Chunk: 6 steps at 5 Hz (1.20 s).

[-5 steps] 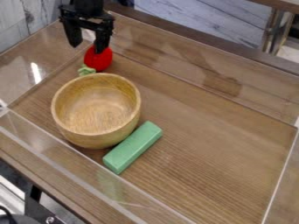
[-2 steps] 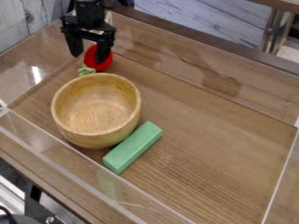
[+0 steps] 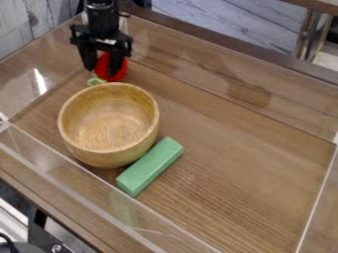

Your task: Move the red fruit to the right

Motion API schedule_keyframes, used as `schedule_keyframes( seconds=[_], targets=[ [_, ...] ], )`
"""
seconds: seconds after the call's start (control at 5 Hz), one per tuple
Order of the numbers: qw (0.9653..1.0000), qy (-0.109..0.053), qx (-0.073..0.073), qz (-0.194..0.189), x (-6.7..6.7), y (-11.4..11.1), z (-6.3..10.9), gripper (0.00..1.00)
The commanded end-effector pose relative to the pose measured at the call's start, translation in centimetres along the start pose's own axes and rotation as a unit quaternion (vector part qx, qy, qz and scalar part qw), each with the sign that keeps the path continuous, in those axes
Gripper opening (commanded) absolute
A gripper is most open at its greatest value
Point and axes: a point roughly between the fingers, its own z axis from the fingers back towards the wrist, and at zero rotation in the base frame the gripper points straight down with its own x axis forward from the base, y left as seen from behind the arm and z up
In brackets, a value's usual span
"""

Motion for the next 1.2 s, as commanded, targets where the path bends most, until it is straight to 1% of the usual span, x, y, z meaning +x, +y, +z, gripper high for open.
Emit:
schedule_keyframes(
  seconds=[0.0, 0.2, 0.4, 0.6, 0.8, 1.0],
  targets=[
    [0.999, -0.042, -0.001, -0.012, 0.1, 0.5, 3.6, 0.0],
    [0.9978, -0.057, -0.02, -0.024, -0.8, 0.6, 6.1, 0.0],
    [0.9964, -0.071, -0.041, -0.02, -0.9, -2.8, 8.3, 0.0],
    [0.9948, -0.073, -0.059, -0.038, -1.3, -7.3, 9.3, 0.0],
    [0.9916, -0.072, -0.071, -0.081, -2.2, -11.3, 10.9, 0.0],
    [0.9877, -0.065, -0.075, -0.121, -3.3, -15.7, 11.4, 0.0]
  ],
)
